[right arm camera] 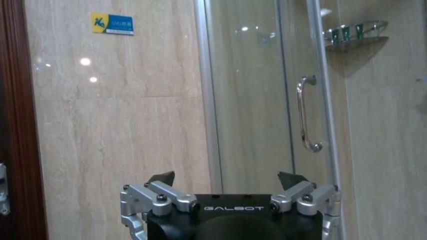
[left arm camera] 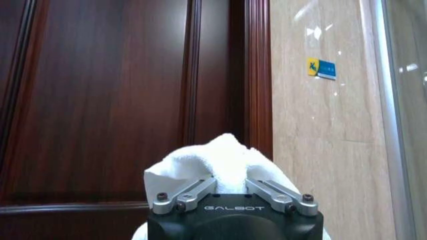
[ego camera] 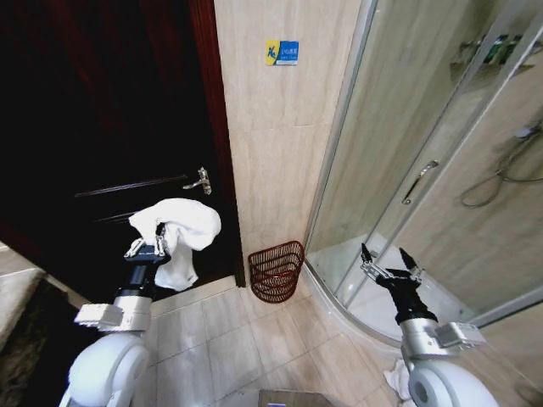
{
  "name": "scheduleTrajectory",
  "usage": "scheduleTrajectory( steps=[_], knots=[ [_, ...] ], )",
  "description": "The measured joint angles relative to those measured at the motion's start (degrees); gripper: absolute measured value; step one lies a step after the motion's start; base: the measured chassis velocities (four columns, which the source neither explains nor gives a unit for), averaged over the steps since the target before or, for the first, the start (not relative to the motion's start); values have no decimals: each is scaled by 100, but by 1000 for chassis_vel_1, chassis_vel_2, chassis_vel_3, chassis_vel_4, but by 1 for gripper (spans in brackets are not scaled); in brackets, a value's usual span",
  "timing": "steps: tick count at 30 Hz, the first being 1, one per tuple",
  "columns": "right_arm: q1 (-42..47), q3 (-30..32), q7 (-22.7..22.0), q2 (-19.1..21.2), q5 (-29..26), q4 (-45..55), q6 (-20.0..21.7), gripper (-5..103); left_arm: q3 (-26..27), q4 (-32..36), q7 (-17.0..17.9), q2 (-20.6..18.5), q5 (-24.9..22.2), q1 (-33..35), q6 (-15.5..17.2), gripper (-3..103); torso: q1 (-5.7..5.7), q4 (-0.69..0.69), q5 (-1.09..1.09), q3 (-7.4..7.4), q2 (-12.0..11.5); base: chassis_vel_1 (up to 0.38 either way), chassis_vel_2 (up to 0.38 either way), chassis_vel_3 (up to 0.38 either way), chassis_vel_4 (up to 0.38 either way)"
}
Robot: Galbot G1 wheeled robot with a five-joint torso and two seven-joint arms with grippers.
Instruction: Discard the used towel into the hamper.
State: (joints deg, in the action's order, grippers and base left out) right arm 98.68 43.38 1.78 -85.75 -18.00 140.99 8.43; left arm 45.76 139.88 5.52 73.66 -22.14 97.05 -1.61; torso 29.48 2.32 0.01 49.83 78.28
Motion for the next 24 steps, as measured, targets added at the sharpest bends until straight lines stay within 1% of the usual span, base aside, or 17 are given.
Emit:
scheduleTrajectory(
  steps=[3, 6, 10, 12, 14, 16, 17, 20, 21, 22, 24],
  knots=[
    [-7, 0, -24, -8, 2, 0, -6, 100, -4, -52, -63, 36, 3, 10, -83, 2, -28, 0, -1, -29, -55, 0, 0, 0, 0],
    [-12, 5, -52, -21, 19, 2, -13, 100, -22, -150, -111, 94, 18, 13, -172, 2, -85, 0, -1, -98, -185, 0, 0, 0, 0],
    [-7, 13, -55, -46, 41, 3, -24, 100, -48, -272, -133, 162, 94, -10, -273, 2, -123, 0, -1, -148, -278, 0, 0, 0, 0],
    [0, 33, -53, -102, 51, -2, -37, 100, -86, -425, -158, 264, 216, -3, -424, 2, -167, 0, -1, -204, -382, 0, 0, 0, 0],
    [1, 47, -50, -131, 52, -5, -37, 100, -89, -466, -168, 289, 234, 10, -460, 2, -183, 0, -1, -225, -419, 0, 0, 0, 0],
    [-2, 72, -30, -196, 84, -50, -37, 100, -56, -606, -233, 335, 238, 26, -548, 2, -245, 0, -1, -298, -552, 0, 0, 0, 0],
    [-2, 72, -30, -196, 84, -50, -37, 100, -56, -606, -233, 335, 238, 26, -548, 2, -245, 0, -1, -298, -552, 0, 0, 0, 0],
    [10, 61, 55, -237, 194, -152, -57, 100, 33, -821, -338, 404, 187, -119, -551, 2, -308, 0, -1, -369, -683, 0, 0, 0, 0],
    [23, 58, 98, -243, 266, -207, -93, 100, 36, -890, -355, 416, 153, -150, -503, 2, -326, 0, -1, -391, -723, 0, 0, 0, 0],
    [23, 58, 98, -243, 266, -207, -93, 100, 36, -890, -355, 416, 153, -150, -503, 2, -326, 0, -1, -391, -723, 0, 0, 0, 0],
    [24, 102, 209, -298, 558, -386, -271, 100, 31, -1111, -424, 433, 99, -203, -413, 2, -368, 0, -1, -441, -818, 0, 0, 0, 0]
  ],
)
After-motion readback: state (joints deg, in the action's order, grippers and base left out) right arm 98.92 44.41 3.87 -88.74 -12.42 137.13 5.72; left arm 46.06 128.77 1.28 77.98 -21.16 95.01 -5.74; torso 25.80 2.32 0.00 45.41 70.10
